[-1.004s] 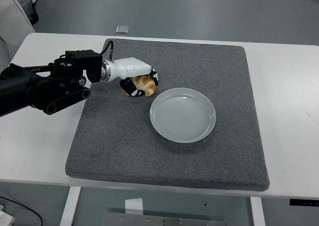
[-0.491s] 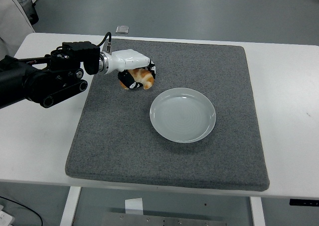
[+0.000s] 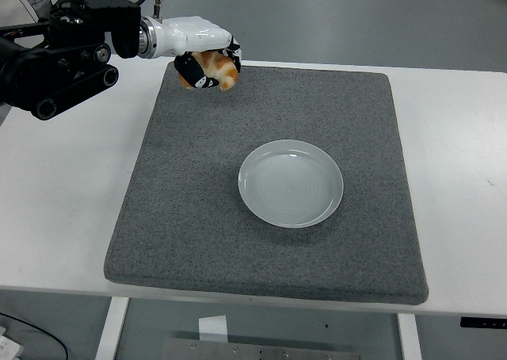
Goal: Place the bread on the plate
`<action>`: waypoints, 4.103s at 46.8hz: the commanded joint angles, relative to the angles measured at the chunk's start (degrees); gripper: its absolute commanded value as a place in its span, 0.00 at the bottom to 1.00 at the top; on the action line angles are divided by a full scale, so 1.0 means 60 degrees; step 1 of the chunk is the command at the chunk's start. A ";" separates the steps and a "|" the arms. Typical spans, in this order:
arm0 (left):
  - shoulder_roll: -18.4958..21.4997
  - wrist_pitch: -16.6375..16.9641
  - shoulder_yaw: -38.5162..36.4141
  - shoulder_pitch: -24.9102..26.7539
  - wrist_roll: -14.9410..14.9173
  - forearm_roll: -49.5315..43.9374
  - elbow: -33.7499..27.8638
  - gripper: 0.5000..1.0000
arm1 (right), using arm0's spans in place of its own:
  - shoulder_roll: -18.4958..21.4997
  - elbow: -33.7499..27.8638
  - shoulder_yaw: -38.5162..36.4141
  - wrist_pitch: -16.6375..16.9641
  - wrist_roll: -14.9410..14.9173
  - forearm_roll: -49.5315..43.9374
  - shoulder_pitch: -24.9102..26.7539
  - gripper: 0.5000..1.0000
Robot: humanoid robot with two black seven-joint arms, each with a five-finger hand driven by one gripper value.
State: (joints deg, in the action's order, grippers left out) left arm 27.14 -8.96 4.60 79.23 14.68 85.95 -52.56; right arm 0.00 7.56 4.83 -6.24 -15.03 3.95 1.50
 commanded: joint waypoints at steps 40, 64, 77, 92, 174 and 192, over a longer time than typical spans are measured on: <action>-0.0203 -0.0747 0.0844 0.1179 -0.0016 -0.0950 -0.1450 0.00 | 0.0000 0.0000 0.0000 0.0000 0.0000 0.0000 -0.0001 0.86; -0.0949 -0.1041 0.1034 0.1048 -0.0016 -0.1141 -0.1919 0.00 | 0.0000 0.0000 0.0000 0.0000 0.0000 0.0000 -0.0001 0.86; -0.1081 -0.1055 0.0859 0.0697 -0.0030 -0.0965 -0.2007 0.00 | 0.0000 0.0000 0.0000 0.0000 0.0000 0.0000 -0.0001 0.86; -0.1565 -0.1070 0.0478 0.0037 -0.0074 -0.0863 -0.1992 0.00 | 0.0000 0.0000 0.0000 0.0000 0.0000 0.0000 -0.0001 0.86; -0.2576 -0.0499 0.0009 -0.1706 -0.0177 0.0851 -0.0864 0.34 | 0.0000 0.0000 0.0000 0.0000 0.0000 0.0000 -0.0001 0.86; -0.2561 -0.0498 0.0024 -0.1721 -0.0191 0.0237 -0.0879 0.91 | 0.0000 0.0000 0.0000 0.0000 0.0000 0.0000 -0.0001 0.86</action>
State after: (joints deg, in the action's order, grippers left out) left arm 11.76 -11.88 4.72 68.91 13.62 88.62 -57.82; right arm 0.00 7.56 4.83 -6.24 -15.03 3.96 1.49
